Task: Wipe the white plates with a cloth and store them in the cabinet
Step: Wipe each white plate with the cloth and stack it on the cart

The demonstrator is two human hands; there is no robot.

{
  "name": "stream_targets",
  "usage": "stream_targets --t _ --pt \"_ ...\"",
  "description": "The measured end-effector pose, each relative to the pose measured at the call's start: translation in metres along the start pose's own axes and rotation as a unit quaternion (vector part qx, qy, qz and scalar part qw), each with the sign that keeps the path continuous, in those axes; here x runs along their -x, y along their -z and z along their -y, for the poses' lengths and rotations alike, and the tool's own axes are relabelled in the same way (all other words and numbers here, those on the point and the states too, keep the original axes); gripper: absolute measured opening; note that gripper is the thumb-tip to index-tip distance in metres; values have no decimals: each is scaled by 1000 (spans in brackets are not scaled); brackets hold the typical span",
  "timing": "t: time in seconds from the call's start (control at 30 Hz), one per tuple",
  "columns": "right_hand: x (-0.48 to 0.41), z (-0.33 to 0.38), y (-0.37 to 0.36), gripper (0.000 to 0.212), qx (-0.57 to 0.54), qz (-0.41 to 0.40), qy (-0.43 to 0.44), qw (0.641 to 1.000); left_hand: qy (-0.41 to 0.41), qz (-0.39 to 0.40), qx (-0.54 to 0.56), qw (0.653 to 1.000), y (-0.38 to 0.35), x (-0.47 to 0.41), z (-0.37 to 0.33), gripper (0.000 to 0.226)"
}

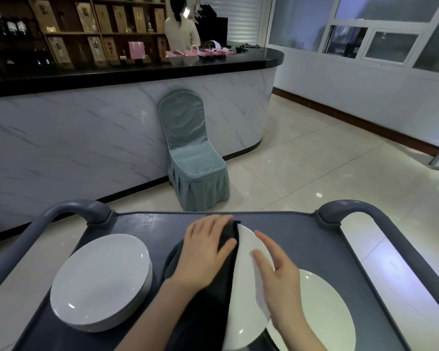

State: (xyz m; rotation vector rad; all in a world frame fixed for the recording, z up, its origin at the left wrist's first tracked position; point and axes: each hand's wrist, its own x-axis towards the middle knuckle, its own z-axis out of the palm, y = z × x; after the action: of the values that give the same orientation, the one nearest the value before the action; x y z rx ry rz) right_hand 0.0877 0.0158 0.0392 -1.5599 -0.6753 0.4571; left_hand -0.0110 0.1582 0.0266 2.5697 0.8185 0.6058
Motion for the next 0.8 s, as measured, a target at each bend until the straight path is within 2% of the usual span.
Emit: stream_targets --t 0.1,0.13,0.23,0.37,0.43,0.53,0.63,0.7,0.8 --pt "-14 13 21 32 57 47 48 996 64 12 183 981 14 -1 19 21" --pt "-19 16 27 31 74 65 60 993 77 21 216 973 16 0 23 19" --pt "-26 22 34 30 123 116 85 982 60 33 204 977 23 -4 19 29" --pt "-22 24 22 26 176 169 115 963 -22 72 99 992 30 -19 1 36" --pt "-21 25 22 28 185 164 125 961 -10 92 141 986 30 -17 2 32" --pt "-23 24 33 30 136 87 119 980 91 21 267 959 17 -2 13 31" --pt "-20 21 37 30 58 12 86 995 207 -71 307 926 -2 15 19 37" --pt "-18 19 37 33 60 24 79 995 227 -83 304 921 -6 16 18 38" --pt "-22 25 36 39 86 98 92 987 172 -61 299 937 7 8 17 33"
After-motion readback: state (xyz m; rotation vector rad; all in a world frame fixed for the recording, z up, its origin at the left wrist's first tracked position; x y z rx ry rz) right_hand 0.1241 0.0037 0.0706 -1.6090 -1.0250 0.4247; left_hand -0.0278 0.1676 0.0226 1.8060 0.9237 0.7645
